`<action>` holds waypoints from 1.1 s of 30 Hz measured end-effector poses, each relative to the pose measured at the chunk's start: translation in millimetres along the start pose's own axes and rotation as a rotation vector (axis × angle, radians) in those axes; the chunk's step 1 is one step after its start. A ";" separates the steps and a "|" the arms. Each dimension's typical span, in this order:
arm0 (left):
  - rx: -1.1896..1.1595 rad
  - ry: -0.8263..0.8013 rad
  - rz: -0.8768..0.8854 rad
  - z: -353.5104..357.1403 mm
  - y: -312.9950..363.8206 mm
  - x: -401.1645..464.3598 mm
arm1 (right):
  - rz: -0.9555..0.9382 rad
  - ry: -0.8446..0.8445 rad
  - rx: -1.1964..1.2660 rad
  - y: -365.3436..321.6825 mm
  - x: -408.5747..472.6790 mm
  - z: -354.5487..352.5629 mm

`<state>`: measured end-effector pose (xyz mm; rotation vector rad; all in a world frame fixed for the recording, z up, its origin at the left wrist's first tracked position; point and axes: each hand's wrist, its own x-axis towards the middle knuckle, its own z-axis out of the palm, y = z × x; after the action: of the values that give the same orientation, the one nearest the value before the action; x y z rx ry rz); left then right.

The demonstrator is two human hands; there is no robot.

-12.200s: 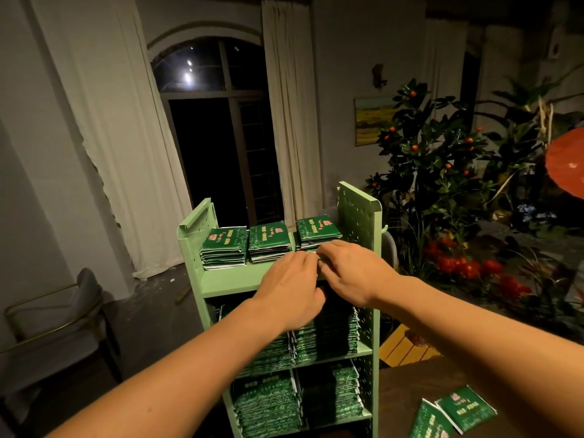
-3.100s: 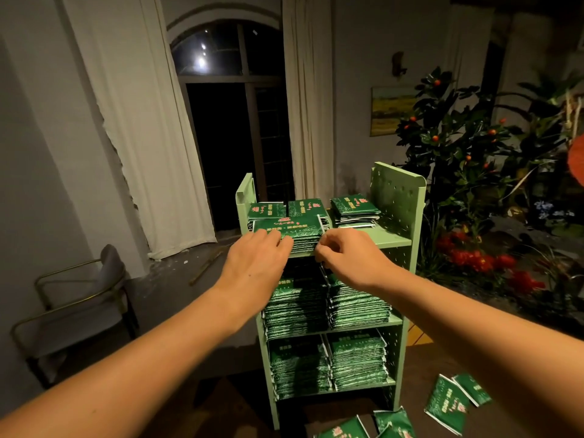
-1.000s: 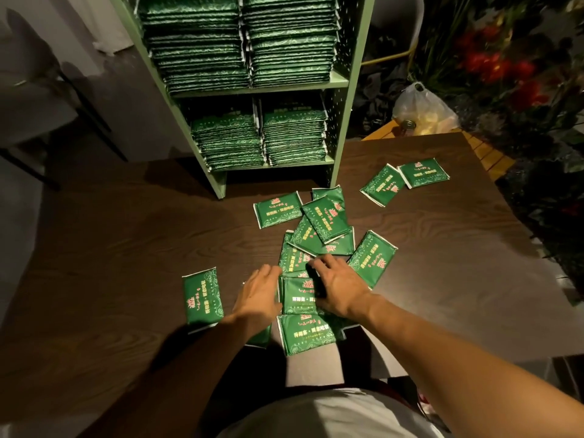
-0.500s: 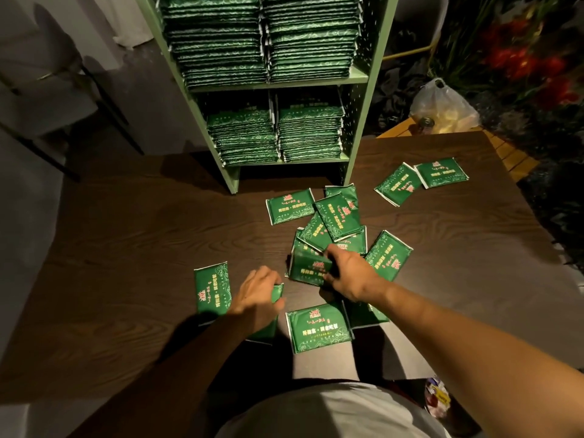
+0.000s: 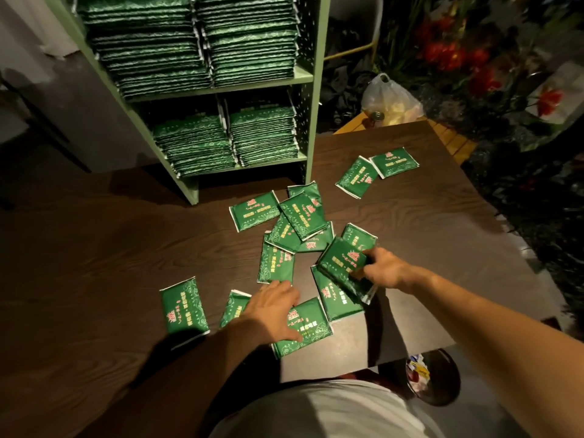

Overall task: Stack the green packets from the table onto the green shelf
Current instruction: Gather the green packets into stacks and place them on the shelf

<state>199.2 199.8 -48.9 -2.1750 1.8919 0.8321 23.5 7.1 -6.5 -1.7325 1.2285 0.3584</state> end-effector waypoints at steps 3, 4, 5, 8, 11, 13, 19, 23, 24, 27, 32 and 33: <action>-0.016 -0.014 -0.027 -5.3 5.9 7.7 | 0.069 -0.052 -0.066 9.6 -10.2 5.4; -0.032 -0.016 -0.047 -7.7 7.2 8.9 | 0.086 -0.050 -0.072 9.9 -12.2 8.5; -0.056 -0.015 -0.072 -9.6 9.4 11.2 | 0.103 -0.027 -0.063 11.3 -12.5 11.4; -0.176 -0.029 -0.193 -13.1 13.4 12.0 | 0.123 0.030 -0.060 6.0 -10.7 25.8; -0.250 -0.090 -0.272 -9.6 12.4 11.1 | 0.154 0.064 -0.066 3.0 -6.6 39.7; -0.287 -0.100 -0.324 -7.0 10.2 9.3 | 0.182 0.028 0.008 3.6 -3.8 44.6; -0.798 -0.026 -0.424 -2.6 3.9 14.4 | 0.189 -0.120 0.101 0.1 -3.7 60.4; -1.016 -0.128 -0.417 -3.5 0.6 6.4 | 0.148 -0.203 0.162 -5.3 -10.7 67.1; -1.008 -0.124 -0.395 -0.8 -2.9 5.3 | 0.124 -0.213 0.171 -6.3 -11.2 65.7; -1.045 -0.090 -0.411 3.4 -9.0 3.7 | 0.009 -0.161 0.098 -6.4 -6.8 58.9; -0.985 0.113 -0.372 -8.7 -12.7 3.2 | -0.475 0.116 -0.428 -10.3 -6.0 26.3; -0.942 0.124 -0.345 -10.7 -13.4 3.5 | -0.570 0.149 -0.535 -13.6 -8.6 22.7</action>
<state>215.5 194.6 -44.9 -2.9712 1.1750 1.7848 37.3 31.3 -5.0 -2.5135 0.7124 0.2256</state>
